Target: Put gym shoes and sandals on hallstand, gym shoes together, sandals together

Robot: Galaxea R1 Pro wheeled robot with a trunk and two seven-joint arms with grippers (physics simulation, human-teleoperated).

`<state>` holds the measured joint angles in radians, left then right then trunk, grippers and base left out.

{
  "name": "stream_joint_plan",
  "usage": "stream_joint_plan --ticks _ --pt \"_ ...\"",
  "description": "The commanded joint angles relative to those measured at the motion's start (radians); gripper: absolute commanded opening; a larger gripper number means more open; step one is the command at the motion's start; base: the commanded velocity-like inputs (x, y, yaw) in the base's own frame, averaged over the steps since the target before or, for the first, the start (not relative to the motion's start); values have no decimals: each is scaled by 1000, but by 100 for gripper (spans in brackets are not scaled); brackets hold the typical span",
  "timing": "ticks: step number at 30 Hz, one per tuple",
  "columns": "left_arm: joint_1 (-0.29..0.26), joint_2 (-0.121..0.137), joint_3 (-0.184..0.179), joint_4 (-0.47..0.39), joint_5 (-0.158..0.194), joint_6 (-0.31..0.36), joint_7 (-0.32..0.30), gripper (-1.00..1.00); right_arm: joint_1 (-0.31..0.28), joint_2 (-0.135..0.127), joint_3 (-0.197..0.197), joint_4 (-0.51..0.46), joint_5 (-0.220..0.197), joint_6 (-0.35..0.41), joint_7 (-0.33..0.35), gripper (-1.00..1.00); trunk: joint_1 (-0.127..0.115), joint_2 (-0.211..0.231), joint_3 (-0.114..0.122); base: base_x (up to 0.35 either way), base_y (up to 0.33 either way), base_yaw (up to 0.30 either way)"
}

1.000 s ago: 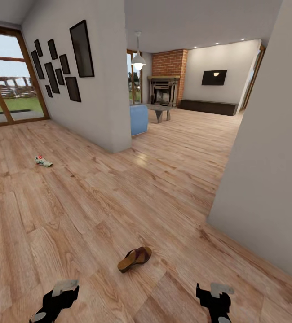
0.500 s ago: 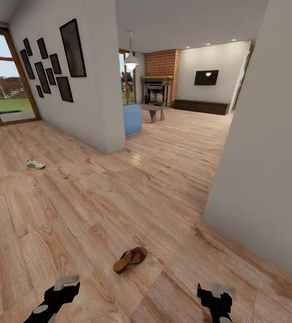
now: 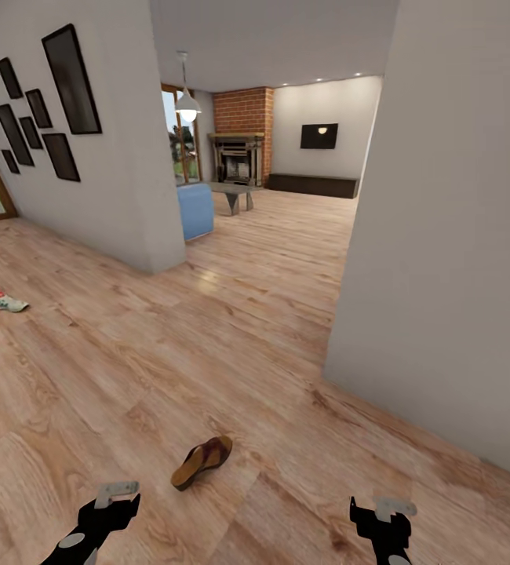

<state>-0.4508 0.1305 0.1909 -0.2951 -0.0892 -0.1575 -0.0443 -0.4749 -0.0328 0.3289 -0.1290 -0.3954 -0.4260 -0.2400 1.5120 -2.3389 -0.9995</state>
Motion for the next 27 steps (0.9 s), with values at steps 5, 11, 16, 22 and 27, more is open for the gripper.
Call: stream_joint_plan --ticks 5,11,16,22,27 --pt "0 0 7 1 -9 -4 -5 100 -1 -1 9 1 -7 -2 -4 100 0 0 -1 136 93 -299" --pt "0 0 7 1 -9 -4 -5 100 -1 -1 9 2 -7 -2 -4 100 0 0 -1 208 176 -300" --pt "0 0 7 1 -9 -4 -5 100 -1 -1 9 2 -7 -2 -4 100 0 0 -1 232 205 -300" --pt "-1 -1 7 1 -9 -4 -5 100 -1 -1 9 2 -7 -2 -4 100 0 0 -1 238 213 -300" --pt "-1 -1 7 1 -9 -4 -5 100 -1 -1 9 2 -7 -2 -4 100 0 0 -1 215 191 -300"
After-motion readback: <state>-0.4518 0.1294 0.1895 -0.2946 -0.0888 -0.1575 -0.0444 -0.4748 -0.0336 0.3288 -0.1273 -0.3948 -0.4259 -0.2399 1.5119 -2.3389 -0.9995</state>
